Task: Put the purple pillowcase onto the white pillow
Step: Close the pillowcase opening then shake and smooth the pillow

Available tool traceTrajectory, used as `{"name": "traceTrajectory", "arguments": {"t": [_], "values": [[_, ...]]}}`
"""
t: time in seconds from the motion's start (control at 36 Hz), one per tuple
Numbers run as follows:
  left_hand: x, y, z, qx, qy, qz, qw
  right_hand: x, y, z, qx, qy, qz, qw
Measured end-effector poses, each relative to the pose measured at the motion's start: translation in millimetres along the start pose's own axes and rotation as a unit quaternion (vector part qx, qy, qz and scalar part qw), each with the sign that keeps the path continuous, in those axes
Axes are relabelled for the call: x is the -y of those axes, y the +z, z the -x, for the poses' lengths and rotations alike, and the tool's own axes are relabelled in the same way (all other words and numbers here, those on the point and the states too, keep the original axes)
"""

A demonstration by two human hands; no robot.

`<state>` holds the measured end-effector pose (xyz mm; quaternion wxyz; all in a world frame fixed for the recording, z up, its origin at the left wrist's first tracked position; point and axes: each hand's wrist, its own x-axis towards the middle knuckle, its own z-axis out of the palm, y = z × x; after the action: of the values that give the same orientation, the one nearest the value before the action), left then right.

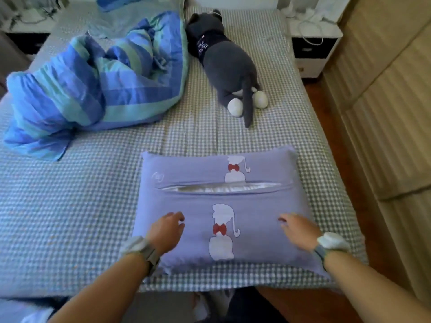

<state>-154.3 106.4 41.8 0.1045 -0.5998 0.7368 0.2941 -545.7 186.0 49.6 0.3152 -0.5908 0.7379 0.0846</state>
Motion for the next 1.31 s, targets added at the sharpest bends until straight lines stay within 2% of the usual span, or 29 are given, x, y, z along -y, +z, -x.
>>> {"name": "traceTrajectory", "arguments": {"t": [0.08,0.19,0.31,0.39,0.56,0.67,0.75,0.81,0.83,0.89,0.97,1.06,1.11,1.14,1.17,1.22,1.28,1.31], "values": [[-11.1,-17.6,-22.5,-0.034,-0.001,0.003,0.999,14.6,-18.0,-28.6,-0.050,-0.004,0.005,0.999],[-23.2,-14.7,-68.6,-0.061,0.021,-0.051,0.997,14.1,-25.7,-87.3,-0.112,0.009,0.023,0.993],[-22.0,-11.3,-104.3,-0.111,-0.053,-0.089,0.988,19.5,-19.9,-141.3,-0.114,0.014,0.097,0.989],[-7.9,-11.7,-133.2,-0.125,-0.121,-0.136,0.975,32.3,-11.6,-179.9,-0.120,-0.026,0.136,0.983],[25.2,-5.8,-161.6,-0.117,-0.178,-0.165,0.963,67.3,8.6,-212.7,-0.181,-0.127,0.190,0.957],[57.5,-14.8,-162.2,-0.185,-0.117,-0.175,0.960,23.0,4.6,-225.6,-0.193,-0.101,0.194,0.957],[80.5,-4.3,-126.2,-0.218,0.036,-0.182,0.958,-14.3,5.4,-219.4,-0.144,-0.073,0.233,0.959],[97.5,8.7,-94.5,-0.171,0.081,-0.148,0.971,-4.8,-0.4,-207.9,-0.053,-0.036,0.257,0.964],[103.4,9.1,-83.3,-0.138,0.068,-0.117,0.981,14.1,-7.4,-201.3,-0.006,-0.016,0.268,0.963],[95.3,13.9,-83.6,-0.091,0.020,-0.072,0.993,43.2,-12.1,-197.1,0.026,-0.017,0.268,0.963],[82.5,-11.7,-90.8,-0.052,-0.006,-0.007,0.999,134.6,2.1,-198.5,0.068,-0.093,0.169,0.979],[74.4,-25.9,-90.4,0.056,-0.055,-0.010,0.997,228.8,27.7,-192.3,0.115,-0.173,0.010,0.978],[90.4,-28.5,-84.6,0.107,-0.084,0.008,0.991,281.9,39.0,-192.4,0.108,-0.220,0.014,0.969],[98.6,-31.3,-82.9,0.107,-0.087,0.069,0.988,299.7,43.9,-193.4,0.109,-0.227,0.029,0.967],[110.6,-31.6,-80.2,0.102,-0.092,0.168,0.976,313.6,48.1,-195.5,0.118,-0.226,0.042,0.966],[132.4,-34.8,-75.1,0.034,-0.128,0.393,0.910,327.7,54.4,-202.9,0.160,-0.208,0.068,0.963],[165.4,-25.0,-70.2,-0.067,-0.223,0.471,0.851,331.1,54.2,-211.9,0.192,-0.191,0.077,0.959],[187.9,-11.0,-65.0,-0.071,-0.274,0.475,0.833,338.7,54.7,-220.1,0.205,-0.181,0.074,0.959]]}}
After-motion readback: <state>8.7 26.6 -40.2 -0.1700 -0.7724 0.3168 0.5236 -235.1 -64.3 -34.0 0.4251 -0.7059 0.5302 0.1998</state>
